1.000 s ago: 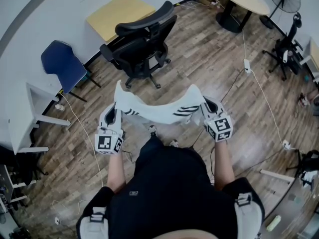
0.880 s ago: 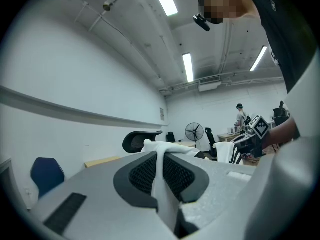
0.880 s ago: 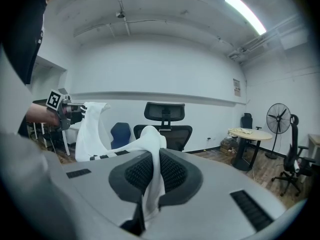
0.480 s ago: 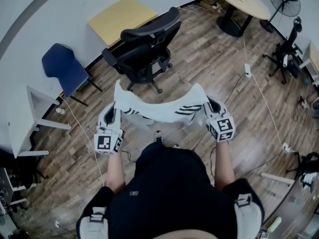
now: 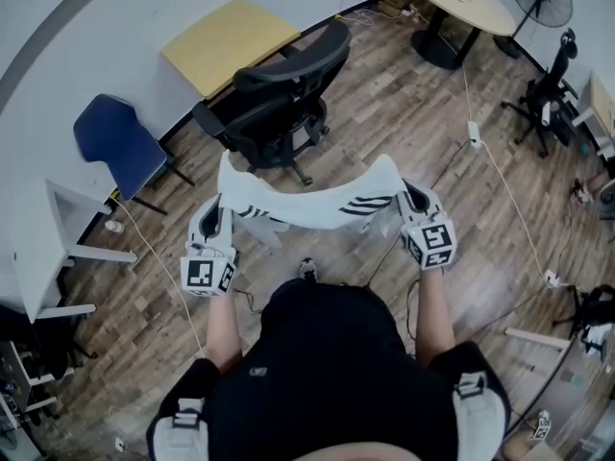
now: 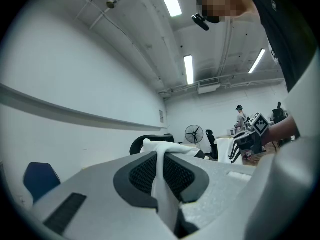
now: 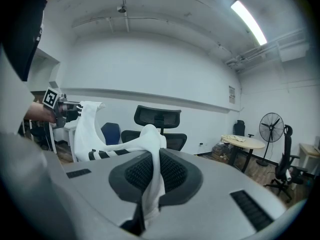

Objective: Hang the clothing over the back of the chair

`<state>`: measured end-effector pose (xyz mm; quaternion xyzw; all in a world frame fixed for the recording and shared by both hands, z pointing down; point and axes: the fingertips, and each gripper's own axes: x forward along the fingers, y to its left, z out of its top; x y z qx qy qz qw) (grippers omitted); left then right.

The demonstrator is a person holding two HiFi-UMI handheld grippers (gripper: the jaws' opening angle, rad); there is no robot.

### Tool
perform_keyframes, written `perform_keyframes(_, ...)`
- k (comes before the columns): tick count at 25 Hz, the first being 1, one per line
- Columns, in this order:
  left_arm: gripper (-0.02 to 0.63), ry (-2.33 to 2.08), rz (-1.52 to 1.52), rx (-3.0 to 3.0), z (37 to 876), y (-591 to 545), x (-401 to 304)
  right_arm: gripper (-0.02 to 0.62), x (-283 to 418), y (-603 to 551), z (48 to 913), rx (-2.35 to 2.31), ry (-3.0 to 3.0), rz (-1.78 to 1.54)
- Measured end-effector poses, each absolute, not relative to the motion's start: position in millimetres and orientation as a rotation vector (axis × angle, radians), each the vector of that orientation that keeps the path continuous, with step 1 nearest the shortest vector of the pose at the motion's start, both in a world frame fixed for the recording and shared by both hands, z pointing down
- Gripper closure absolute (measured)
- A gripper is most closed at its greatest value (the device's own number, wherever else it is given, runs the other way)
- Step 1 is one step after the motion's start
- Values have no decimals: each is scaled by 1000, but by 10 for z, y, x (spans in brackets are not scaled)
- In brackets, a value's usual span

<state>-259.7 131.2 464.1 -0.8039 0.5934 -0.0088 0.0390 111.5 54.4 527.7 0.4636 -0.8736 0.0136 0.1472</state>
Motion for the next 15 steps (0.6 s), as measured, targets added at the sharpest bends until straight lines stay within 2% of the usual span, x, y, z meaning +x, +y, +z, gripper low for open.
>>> perform_keyframes(15,583,1715,-16,-2495,4564,719,-2917,589,893,116,5274,1441,-2462,33)
